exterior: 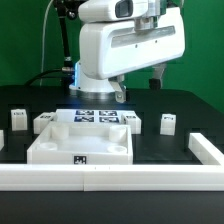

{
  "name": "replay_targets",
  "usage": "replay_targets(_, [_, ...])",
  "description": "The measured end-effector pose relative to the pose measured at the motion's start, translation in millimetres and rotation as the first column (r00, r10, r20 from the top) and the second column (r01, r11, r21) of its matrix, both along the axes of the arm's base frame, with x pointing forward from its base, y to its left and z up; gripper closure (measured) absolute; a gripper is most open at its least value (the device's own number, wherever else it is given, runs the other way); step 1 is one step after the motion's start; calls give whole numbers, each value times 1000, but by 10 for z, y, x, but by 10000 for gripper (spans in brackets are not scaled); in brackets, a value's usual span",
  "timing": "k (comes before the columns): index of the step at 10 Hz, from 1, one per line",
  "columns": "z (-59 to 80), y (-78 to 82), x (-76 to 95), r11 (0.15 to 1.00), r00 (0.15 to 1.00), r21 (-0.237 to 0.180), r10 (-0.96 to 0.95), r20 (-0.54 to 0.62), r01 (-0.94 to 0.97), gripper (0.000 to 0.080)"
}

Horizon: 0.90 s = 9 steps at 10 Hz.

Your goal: Assemble one leg

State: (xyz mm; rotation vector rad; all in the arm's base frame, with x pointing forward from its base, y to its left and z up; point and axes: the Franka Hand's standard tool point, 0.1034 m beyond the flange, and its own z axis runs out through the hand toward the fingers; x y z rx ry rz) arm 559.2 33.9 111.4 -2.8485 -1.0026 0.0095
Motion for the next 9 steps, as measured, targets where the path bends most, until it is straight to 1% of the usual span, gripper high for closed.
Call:
replay_targets(7, [-4,-1,1,1000,1000,0,0,1,0,150])
replay_targets(8, [-25,-16,6,999,998,-3,50,24,-50,150])
replay_targets(9, [-137,-56,-99,990,989,-12,139,59,-138,150])
